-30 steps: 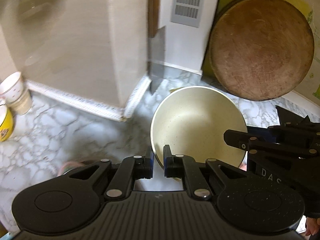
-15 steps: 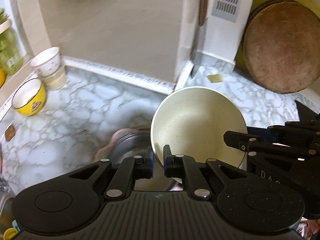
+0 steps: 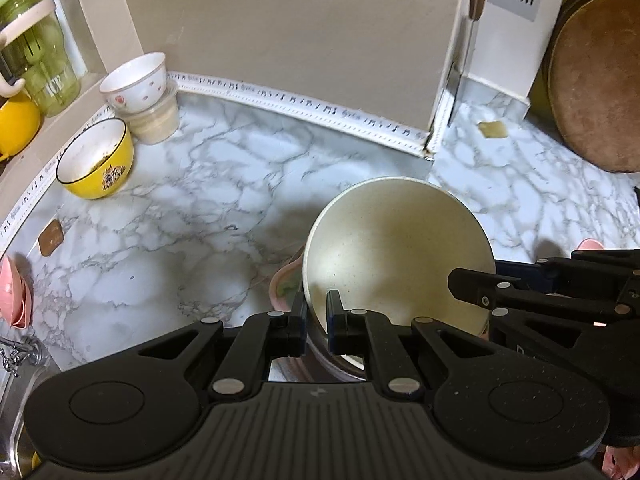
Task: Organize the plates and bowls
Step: 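Lift the cream bowl with both grippers and carry it over the pink pot, then lower the cream bowl into the pink pot and open both grippers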
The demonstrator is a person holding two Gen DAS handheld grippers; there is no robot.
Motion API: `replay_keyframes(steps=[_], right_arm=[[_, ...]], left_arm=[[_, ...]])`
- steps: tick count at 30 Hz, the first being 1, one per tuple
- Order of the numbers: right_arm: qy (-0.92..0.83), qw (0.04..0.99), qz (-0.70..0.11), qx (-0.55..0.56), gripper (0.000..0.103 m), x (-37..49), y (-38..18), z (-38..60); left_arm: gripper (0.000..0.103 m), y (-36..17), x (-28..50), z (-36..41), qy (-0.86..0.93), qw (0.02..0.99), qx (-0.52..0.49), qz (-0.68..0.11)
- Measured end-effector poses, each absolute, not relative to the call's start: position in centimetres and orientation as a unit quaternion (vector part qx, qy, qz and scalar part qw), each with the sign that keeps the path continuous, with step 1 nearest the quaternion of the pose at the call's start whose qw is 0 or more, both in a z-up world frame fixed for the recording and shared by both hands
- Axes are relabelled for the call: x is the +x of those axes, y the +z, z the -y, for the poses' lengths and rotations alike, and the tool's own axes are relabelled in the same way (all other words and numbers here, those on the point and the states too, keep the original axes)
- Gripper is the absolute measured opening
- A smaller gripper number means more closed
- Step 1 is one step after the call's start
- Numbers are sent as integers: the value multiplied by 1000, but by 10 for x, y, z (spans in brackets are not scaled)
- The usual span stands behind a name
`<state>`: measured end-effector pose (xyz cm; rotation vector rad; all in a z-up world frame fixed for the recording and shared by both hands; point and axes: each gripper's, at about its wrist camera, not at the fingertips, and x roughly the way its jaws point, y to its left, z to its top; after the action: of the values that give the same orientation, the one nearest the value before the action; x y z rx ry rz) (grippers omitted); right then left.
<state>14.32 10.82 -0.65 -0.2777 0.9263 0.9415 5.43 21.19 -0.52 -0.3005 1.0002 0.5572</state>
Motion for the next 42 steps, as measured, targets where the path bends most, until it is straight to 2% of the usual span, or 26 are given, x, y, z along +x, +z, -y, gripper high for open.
replay_keyframes(steps=[17, 34, 42], right_arm=[[429, 753, -469, -171, 17, 146, -28, -128], [423, 742, -484, -191, 18, 151, -26, -138], [426, 750, -463, -206, 20, 145, -20, -135]], left_arm=[[8, -32, 68, -218, 250, 809, -114, -520], [11, -35, 67, -227, 230, 810, -132, -523], [12, -35, 64, -231, 221, 814, -142, -519]])
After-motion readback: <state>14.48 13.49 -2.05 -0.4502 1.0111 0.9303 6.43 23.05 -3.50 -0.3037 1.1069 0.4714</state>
